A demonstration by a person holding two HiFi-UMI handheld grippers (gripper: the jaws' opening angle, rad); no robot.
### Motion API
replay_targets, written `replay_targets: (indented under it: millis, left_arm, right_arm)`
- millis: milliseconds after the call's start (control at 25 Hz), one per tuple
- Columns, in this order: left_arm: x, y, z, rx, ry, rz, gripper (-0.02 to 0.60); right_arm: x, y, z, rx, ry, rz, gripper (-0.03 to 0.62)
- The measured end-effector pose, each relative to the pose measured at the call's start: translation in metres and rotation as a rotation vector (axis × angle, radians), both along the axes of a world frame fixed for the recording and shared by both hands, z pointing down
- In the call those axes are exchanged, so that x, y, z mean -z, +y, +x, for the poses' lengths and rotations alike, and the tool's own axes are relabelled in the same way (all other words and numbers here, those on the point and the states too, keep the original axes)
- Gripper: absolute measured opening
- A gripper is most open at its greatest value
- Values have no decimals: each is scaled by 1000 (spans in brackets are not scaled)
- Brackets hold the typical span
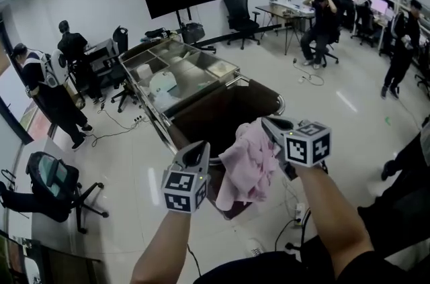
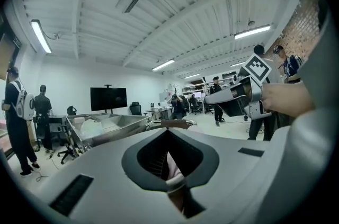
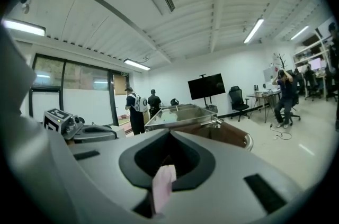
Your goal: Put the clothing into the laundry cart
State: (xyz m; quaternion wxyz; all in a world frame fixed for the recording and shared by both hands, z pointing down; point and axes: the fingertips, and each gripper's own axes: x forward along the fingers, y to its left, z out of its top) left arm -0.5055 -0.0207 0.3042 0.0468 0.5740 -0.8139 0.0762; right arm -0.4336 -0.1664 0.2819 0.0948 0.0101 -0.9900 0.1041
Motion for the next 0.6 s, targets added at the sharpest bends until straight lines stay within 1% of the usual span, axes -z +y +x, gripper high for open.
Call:
replay_targets:
  millis: [120,280,400,600]
  left_arm:
    - [-12,18,17,-38,9,-2,0]
    - [-36,38,42,-83,70,-11,0]
    - [-55,47,55,-101,100,-26,0]
    - [-83,63,77,-115,122,-73,0]
  right_arm:
    - [-19,20,30,-47,11,-7,3]
    - [-48,49,71,-105,28,-33,3]
    - [-69,66,91,-123,51,-56,3]
    - [-98,87,117,-134,88,-99,3]
